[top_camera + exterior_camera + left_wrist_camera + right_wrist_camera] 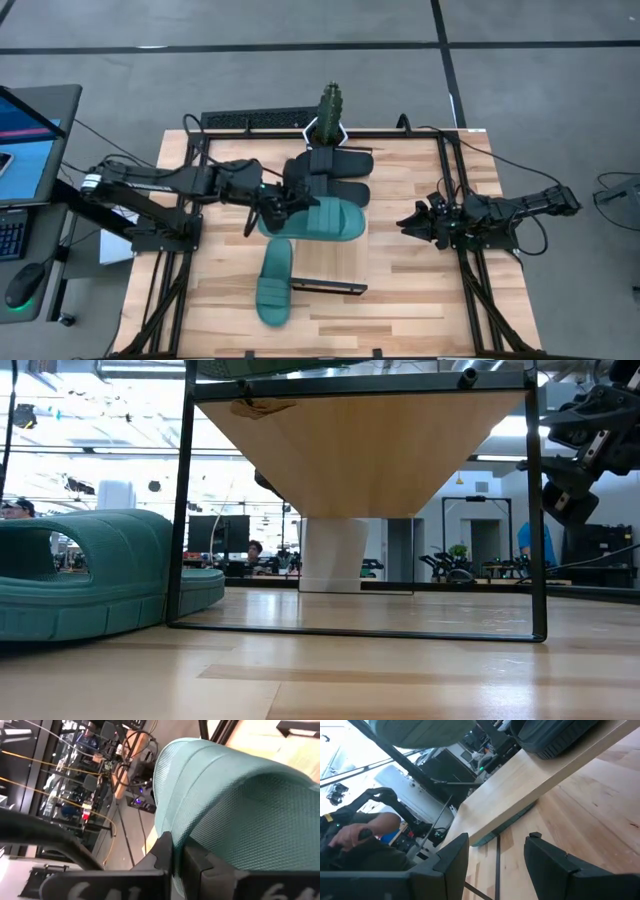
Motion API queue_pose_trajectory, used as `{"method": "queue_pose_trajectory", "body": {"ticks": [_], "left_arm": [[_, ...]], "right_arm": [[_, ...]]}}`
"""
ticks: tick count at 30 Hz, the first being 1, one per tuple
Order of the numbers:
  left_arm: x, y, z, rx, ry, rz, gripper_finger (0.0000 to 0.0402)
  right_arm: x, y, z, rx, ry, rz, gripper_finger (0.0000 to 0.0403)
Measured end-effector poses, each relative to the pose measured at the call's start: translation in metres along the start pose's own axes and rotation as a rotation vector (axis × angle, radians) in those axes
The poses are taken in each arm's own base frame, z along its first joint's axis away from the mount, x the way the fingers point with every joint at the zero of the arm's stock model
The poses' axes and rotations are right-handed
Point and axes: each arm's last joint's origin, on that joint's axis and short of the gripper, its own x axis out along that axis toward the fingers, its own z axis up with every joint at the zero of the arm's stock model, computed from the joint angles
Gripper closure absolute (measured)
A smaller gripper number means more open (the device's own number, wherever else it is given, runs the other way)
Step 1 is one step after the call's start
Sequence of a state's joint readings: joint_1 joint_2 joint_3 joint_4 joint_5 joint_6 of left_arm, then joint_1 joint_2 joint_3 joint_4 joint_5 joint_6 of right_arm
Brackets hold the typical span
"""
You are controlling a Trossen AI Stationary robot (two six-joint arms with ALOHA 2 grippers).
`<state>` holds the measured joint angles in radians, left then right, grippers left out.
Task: Pick and place slides into the shelf
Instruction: Put the top green slipper on the shelf
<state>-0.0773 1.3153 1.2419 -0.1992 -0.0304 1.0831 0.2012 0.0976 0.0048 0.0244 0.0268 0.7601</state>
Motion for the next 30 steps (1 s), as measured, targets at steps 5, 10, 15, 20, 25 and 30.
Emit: {"method": "queue_pose_trajectory", "body": {"ticks": [5,10,15,20,25,30], "left_arm": [[0.015,-0.009,0.002,-0.001,-0.003,-0.030,0.0401],[0.026,-0.015,0.001,-0.030,-0.008,-0.048,0.0401],[0.034,-0.020,0.000,-0.056,-0.008,-0.073,0.0401],[0.037,-0.020,0.001,-0.086,-0.031,-0.061,0.0401],[0.043,-0.022,0.000,-0.093,-0.039,-0.072,0.0401],[0.047,-0.025,-0.003,-0.094,-0.037,-0.092,0.0401]], "right_arm": [[0.000,-0.001,-0.001,0.000,0.006,-0.006,0.0225],[0.000,-0.001,-0.001,0.000,0.006,-0.005,0.0225],[0.000,-0.001,-0.001,0.000,0.006,-0.005,0.0225],[0.000,-0.001,-0.001,0.000,0.006,-0.006,0.0225],[0.000,-0.001,-0.001,0.000,0.006,-0.005,0.0225],[0.000,-0.001,-0.001,0.000,0.006,-0.006,0.0225]]}}
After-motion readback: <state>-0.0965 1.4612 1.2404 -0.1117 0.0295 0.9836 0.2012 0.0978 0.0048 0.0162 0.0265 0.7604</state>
